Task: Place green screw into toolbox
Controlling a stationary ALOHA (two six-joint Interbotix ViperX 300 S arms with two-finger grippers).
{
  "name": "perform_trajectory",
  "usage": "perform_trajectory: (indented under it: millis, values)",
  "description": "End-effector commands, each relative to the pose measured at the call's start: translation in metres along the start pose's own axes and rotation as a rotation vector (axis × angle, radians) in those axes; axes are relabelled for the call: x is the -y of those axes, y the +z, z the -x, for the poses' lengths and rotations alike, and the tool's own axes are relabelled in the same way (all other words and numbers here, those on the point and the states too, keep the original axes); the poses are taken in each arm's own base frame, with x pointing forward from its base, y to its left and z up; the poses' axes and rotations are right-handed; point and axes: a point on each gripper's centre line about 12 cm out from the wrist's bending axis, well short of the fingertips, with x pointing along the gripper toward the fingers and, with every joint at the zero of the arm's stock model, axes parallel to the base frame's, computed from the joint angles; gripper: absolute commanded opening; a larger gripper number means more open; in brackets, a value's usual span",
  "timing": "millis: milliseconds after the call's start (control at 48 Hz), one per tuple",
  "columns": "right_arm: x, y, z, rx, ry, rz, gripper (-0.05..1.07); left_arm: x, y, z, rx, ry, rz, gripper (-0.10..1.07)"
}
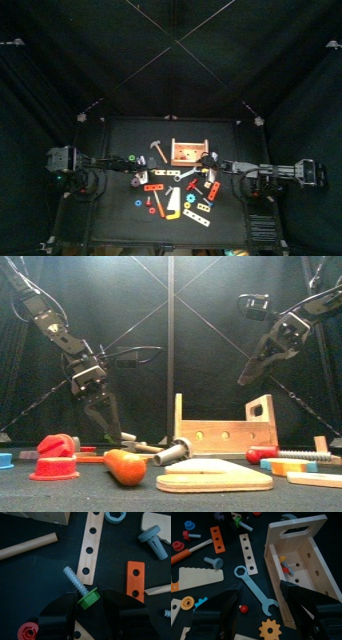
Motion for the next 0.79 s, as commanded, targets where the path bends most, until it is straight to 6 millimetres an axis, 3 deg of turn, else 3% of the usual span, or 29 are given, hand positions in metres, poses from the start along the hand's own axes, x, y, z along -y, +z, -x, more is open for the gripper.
perform_trajectory:
  millis: [0,271,479,583,771]
  values:
    - [0.001,0.008,0.002,0.029,-0.002,0.002,0.93,0.000,0.007,0.003,0.029,0.000,0.007,0.53]
    - [0.000,0.007,0.002,0.026,-0.002,0.002,0.93,0.000,0.035,0.016,0.109,0.000,-0.007,0.53]
    - [0.001,0.010,0.003,0.037,-0.005,0.008,0.93,-0.002,0.087,0.043,0.278,0.012,-0.044,0.52]
    - [0.003,0.012,0.004,0.044,-0.010,0.015,0.93,-0.004,0.108,0.046,0.339,0.018,-0.051,0.52]
    - [0.004,0.012,0.004,0.043,-0.013,0.016,0.93,-0.027,0.147,0.041,0.466,0.064,-0.032,0.53]
